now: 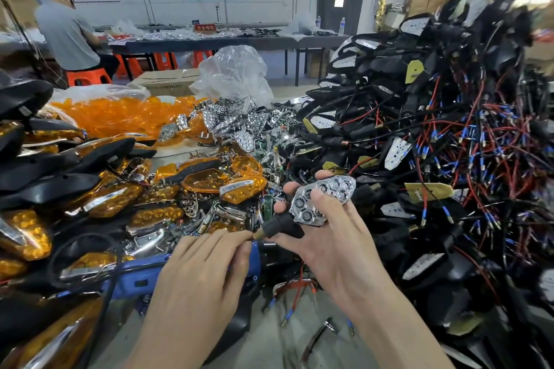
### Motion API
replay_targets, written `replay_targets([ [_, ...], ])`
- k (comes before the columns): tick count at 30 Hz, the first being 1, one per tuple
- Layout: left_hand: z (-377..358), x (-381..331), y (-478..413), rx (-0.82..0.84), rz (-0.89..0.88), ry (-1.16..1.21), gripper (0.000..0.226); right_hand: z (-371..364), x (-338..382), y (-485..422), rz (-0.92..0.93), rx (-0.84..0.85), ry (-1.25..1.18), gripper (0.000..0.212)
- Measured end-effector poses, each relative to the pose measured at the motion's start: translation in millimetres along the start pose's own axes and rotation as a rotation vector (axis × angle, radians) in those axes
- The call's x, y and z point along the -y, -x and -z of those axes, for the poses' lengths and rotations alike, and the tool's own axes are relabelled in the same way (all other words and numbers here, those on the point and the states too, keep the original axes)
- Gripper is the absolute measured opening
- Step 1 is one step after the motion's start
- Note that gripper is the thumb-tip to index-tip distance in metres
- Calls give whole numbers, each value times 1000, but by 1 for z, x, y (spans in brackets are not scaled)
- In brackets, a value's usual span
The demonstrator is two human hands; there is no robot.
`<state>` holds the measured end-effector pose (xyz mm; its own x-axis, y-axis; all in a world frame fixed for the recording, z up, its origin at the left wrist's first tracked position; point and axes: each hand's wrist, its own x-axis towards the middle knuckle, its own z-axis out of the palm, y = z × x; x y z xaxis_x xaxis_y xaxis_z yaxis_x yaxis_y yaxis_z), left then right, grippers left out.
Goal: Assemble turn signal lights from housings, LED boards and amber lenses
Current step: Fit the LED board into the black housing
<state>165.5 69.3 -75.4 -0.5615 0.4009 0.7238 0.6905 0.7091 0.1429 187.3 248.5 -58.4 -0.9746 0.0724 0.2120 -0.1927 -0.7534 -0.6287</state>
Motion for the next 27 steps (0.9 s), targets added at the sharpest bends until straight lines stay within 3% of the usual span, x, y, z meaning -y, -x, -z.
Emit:
replay_targets([
  [14, 3, -2, 1, 11, -16, 9, 34, 3, 4, 0, -57, 34, -84, 17],
  [19, 4, -5, 1, 35, 58, 96, 34, 4, 4, 0, -60, 45, -118, 18],
  [27, 10, -9, 1, 91, 177, 184, 11, 6, 4, 0, -59, 70, -124, 21],
])
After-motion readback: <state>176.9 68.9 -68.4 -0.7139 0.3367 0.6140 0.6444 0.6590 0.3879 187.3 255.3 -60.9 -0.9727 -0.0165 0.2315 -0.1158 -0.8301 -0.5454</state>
